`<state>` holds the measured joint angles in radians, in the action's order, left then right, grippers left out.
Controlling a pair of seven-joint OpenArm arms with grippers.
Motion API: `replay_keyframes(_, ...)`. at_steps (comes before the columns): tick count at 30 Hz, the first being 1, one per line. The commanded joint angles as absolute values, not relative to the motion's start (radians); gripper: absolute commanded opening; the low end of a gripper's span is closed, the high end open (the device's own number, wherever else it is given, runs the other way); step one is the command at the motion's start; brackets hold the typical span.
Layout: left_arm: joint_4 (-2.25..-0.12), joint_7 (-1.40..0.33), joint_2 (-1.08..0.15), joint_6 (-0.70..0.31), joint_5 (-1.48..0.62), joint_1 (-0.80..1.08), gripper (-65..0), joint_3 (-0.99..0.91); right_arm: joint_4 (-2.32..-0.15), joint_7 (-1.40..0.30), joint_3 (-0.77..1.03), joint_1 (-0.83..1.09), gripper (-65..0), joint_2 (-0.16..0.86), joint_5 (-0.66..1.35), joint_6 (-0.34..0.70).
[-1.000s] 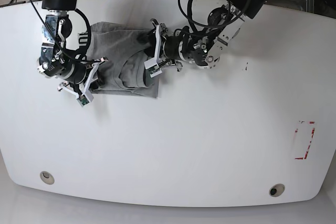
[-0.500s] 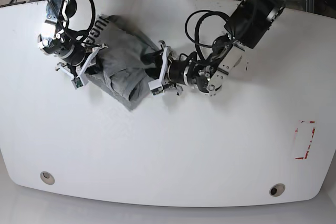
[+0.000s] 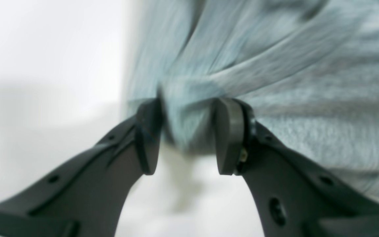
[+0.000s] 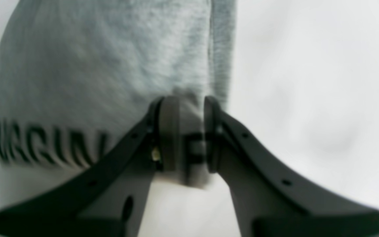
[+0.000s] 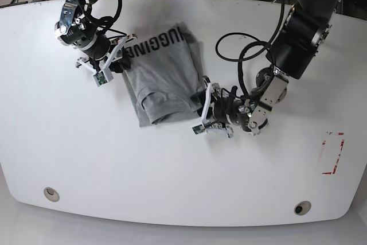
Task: Layout the t-shirt on the table in an organized manner, then fold the t-shirt properly
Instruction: 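Fold the bundle over with both grippers and press it flat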
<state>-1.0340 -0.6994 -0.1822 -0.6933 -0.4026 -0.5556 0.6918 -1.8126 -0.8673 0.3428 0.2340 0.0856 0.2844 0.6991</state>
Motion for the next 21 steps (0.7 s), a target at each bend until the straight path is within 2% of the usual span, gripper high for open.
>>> replay_keyframes(1,-1.056,-0.685,-0.179,-0.698,-0.421,-0.619,-40.0,0.682,-1.879,-0.843,0.344,0.223,-52.8,0.093,0.294,0.698)
replay_keyframes(12,-1.302,-0.819,-0.171,-0.698,-0.503,-0.582,-40.0,0.498,-2.023,-0.998,0.344,0.194,-52.8,0.094,0.300,0.698)
replay_keyframes(21,-1.561,-0.874,-0.131,-0.698,-0.526,-0.298,-40.0,0.355,-2.002,-1.001,0.341,0.185,-52.6,0.091,0.295,0.698)
